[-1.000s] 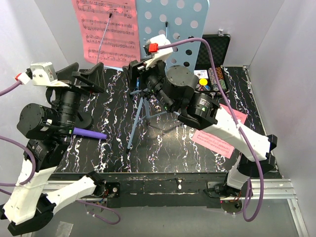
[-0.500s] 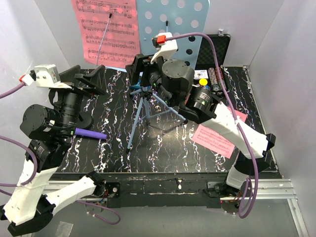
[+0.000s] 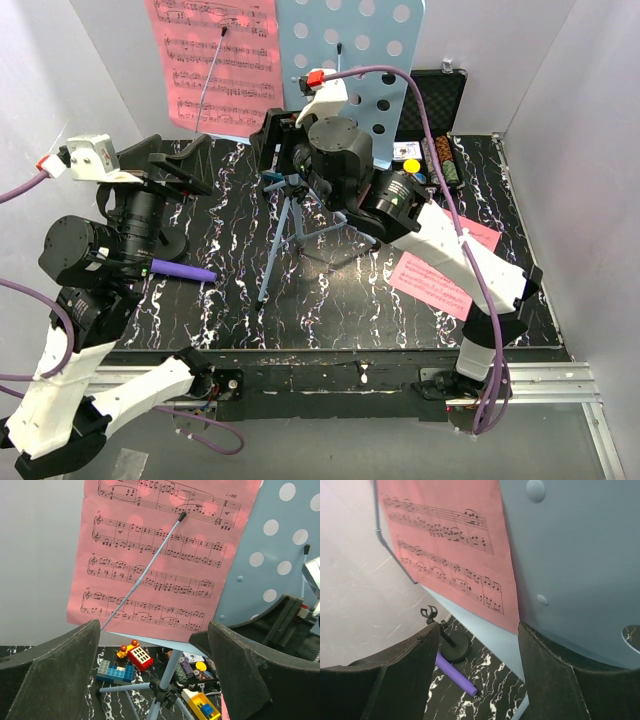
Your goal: Pack up the instrument practice props
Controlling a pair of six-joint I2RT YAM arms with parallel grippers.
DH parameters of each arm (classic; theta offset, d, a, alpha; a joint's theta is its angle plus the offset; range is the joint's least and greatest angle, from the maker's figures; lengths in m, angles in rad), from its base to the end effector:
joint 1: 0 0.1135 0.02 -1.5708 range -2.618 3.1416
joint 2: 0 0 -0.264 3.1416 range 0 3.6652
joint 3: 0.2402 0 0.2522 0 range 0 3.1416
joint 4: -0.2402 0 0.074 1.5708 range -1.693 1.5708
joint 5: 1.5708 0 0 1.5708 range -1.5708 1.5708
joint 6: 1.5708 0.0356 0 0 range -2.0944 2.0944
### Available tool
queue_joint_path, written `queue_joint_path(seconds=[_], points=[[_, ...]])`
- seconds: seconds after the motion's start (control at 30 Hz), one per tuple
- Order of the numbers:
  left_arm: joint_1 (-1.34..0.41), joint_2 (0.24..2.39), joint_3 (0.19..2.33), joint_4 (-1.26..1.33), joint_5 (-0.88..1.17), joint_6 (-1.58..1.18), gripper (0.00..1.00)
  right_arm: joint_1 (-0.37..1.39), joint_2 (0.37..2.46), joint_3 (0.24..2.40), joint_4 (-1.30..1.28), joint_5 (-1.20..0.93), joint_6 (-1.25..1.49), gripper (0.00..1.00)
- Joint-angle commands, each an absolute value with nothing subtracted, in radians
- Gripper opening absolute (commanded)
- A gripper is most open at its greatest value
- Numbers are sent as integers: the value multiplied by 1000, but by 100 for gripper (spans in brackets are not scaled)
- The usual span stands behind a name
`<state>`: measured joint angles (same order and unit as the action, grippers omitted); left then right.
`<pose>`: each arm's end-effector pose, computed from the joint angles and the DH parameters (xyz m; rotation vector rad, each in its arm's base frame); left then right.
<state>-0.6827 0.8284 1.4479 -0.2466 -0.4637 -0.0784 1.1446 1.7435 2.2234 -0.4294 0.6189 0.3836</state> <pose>0.0913 -0.0537 0.5377 -0.0385 1.2473 -0.3832 0.1667 0.3173 0.5451 -0.0884 1.5746 0.7428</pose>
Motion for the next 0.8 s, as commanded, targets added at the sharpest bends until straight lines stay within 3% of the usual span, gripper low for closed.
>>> queue_joint_path(seconds=[0.0,0.13,0.43,0.77], points=[[-680,822,1440,-244,-460,-72,89,1135,1770,2309,-454,698,405,72],[-680,821,1433,-241,-460,-64,89,1143,1714,2214,-378,722,388,72],[-681,818,1417,-222,-449,-58,89,1149,1741,2232,-394,738,380,72],[-681,813,1428,-236,-452,-37,89,1147,1792,2278,-290,678,290,58]])
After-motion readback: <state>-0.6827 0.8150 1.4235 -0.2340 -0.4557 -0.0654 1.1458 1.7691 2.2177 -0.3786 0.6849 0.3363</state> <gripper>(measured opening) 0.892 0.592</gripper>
